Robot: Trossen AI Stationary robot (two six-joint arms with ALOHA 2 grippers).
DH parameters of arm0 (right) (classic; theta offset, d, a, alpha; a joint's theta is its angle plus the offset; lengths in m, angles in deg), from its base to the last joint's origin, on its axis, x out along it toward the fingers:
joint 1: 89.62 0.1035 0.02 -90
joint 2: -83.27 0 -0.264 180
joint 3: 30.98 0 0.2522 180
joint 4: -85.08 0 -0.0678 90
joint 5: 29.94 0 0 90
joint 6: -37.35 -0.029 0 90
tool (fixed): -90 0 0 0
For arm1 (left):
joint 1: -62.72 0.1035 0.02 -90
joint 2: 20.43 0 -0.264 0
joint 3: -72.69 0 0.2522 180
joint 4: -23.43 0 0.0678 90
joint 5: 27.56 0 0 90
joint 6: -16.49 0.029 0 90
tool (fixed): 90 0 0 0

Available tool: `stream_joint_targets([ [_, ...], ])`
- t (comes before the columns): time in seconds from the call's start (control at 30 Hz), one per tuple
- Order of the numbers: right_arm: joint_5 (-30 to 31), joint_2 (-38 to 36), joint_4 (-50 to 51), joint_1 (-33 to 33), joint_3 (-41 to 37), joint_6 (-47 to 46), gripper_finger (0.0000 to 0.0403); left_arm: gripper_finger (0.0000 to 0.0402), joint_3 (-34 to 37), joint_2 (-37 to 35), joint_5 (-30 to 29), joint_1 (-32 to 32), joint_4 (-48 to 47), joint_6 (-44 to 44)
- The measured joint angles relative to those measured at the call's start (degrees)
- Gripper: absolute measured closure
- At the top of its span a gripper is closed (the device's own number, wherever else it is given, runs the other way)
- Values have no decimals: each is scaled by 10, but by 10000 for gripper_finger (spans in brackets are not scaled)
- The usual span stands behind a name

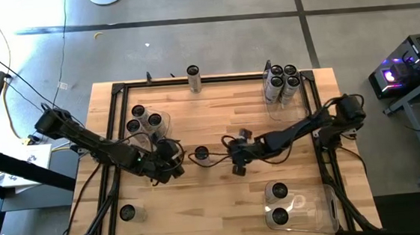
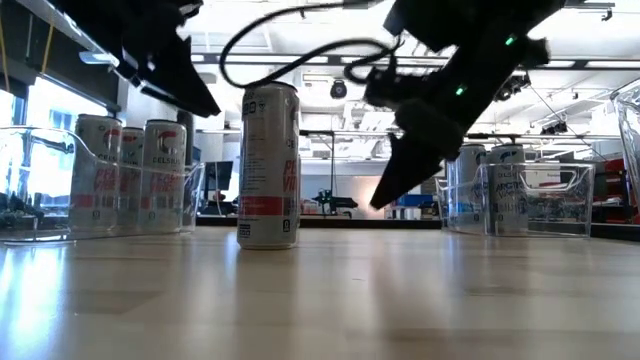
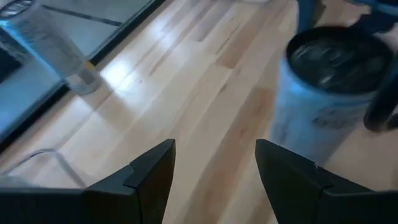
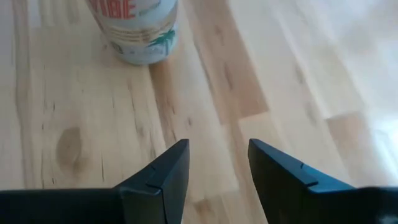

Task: Sort soda cans
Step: Put the white-pink soda can into the middle transparent bin

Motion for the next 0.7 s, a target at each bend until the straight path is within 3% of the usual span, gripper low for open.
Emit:
stream_joint_targets([
  [0.23, 46, -24, 20, 26, 0, -8, 243, 178, -5, 0, 51, 20, 78, 11],
  [0.5, 71, -28, 132, 48, 0, -69, 243, 112, -5, 0, 227, 57, 160, 30],
  [0.7, 120, -38, 221, 65, 0, -139, 243, 98, -6, -1, 229, 63, 175, 28],
])
